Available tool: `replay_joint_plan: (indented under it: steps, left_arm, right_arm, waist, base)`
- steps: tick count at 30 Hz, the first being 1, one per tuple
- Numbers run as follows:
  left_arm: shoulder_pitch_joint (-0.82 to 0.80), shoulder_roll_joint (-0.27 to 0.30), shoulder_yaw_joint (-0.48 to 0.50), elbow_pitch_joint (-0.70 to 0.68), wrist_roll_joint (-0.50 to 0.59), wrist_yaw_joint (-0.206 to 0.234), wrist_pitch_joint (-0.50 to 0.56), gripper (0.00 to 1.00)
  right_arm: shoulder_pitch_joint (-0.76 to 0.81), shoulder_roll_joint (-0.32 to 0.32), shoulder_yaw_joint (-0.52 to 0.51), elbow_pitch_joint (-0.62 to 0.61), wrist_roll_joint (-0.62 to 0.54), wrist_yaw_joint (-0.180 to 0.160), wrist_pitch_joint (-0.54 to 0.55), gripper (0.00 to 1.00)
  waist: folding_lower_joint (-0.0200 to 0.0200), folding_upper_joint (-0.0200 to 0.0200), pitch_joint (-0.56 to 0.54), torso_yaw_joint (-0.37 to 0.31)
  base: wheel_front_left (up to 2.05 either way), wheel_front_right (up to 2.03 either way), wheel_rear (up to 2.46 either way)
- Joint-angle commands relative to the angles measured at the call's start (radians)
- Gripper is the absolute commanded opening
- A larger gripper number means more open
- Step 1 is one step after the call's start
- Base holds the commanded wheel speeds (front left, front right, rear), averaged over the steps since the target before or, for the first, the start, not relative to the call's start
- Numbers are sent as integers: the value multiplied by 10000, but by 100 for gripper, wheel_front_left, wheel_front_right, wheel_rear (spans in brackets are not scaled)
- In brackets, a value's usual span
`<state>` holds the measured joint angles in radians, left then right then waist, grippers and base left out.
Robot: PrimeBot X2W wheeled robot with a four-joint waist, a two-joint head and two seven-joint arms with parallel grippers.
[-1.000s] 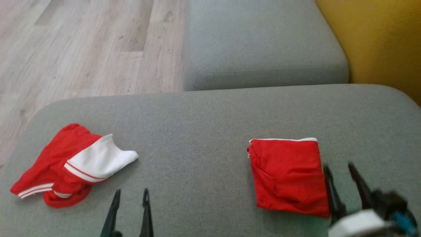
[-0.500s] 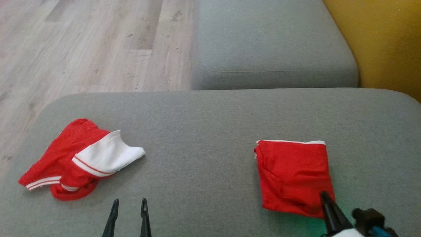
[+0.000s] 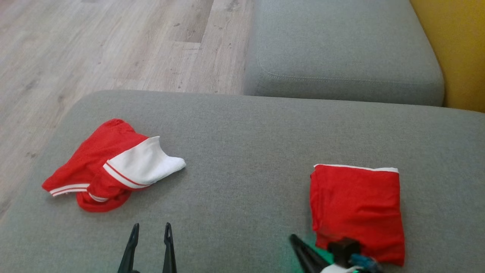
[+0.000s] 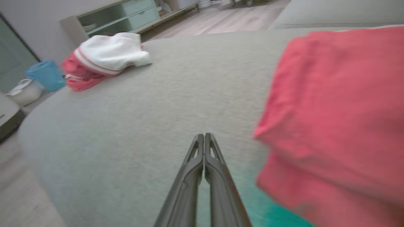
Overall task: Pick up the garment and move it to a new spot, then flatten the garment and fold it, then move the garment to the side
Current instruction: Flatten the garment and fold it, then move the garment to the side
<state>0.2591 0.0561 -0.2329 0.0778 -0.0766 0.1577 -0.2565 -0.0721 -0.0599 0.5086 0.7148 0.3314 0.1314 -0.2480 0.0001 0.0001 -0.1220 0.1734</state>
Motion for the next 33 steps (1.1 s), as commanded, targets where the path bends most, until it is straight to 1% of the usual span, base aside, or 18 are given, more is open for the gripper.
replay_joint_plan:
  steps: [1, 3, 4, 5, 6, 7, 8, 11, 13, 15, 18, 20, 22, 28, 33]
  left_arm:
    - [-568, -57, 249, -292, 43, 37, -53, 100]
    - [-557, -57, 282, -312, 25, 67, -53, 100]
    - [-543, -57, 301, -332, 12, 87, -53, 100]
    - [-526, -57, 319, -354, -3, 109, -53, 100]
    - [-526, -57, 319, -354, -3, 109, -53, 100]
    - [-515, -57, 328, -369, -16, 118, -53, 100]
    - [-495, -57, 355, -390, -43, 138, -53, 100]
    - [-465, -58, 379, -396, -54, 146, -53, 100]
    - [-455, -58, 441, -376, -94, 175, -53, 100]
    - [-415, -58, 491, -334, -122, 190, -53, 100]
    - [-327, -58, 486, -266, -184, 206, -53, 100]
    - [-280, -58, 487, -173, -275, 209, -53, 100]
    - [-207, -58, 515, -72, -351, 220, -53, 100]
    - [-44, -58, 622, 107, -367, 184, -53, 100]
    - [-7, -58, 651, 159, -306, 122, -53, 100]
  right_arm:
    - [-412, 85, 718, -457, 340, -7, -137, 0]
    - [-391, 78, 865, -801, 560, -7, -137, 0]
    - [-356, 19, 732, -1006, 578, -7, -137, 5]
    - [-301, -64, 528, -1229, 549, -7, -137, 33]
    - [-301, -64, 528, -1229, 549, -7, -137, 33]
    - [-216, -149, 302, -1467, 526, -7, -137, 68]
    - [-15, -304, -157, -2076, 545, -7, -137, 100]
    - [332, -694, -881, -3158, 327, -7, -137, 100]
    - [612, -921, -1553, -3898, 51, -7, -137, 100]
    - [946, -1003, -2279, -4613, -185, -7, -137, 100]
    - [1501, -1103, -3062, -5235, -683, -7, -137, 100]
    - [1855, -1054, -3423, -5383, -971, -7, -137, 100]
    - [2131, -1004, -3555, -5385, -1206, -7, -137, 100]
    - [2426, -729, -3644, -5285, -1421, -7, -137, 100]
    - [2387, -683, -3605, -5118, -1535, -7, -137, 100]
  waist:
    - [-1, -1, 41, -18]
    - [-1, -1, 69, -107]
    - [-1, -1, 77, -178]
    - [-1, -1, 80, -267]
    - [-1, -1, 80, -267]
    - [-1, -1, 81, -355]
    - [-1, -1, 56, -579]
    - [-1, -1, -24, -921]
    - [-1, -1, -99, -1136]
    - [-1, -1, -184, -1306]
    - [-1, -1, -283, -1442]
    - [-1, -1, -338, -1481]
    - [-1, -1, -404, -1522]
    - [-1, -1, -531, -1595]
    - [-1, -1, -588, -1581]
  base:
    - [0, 0, 0]
    - [0, 0, 0]
    - [0, 0, 0]
    - [0, 0, 0]
    - [0, 0, 0]
    - [0, 0, 0]
    - [0, 0, 0]
    - [0, 0, 0]
    - [0, 0, 0]
    - [0, 0, 0]
    - [0, 0, 0]
    - [0, 0, 0]
    - [0, 0, 0]
    - [0, 0, 0]
    - [0, 0, 0]
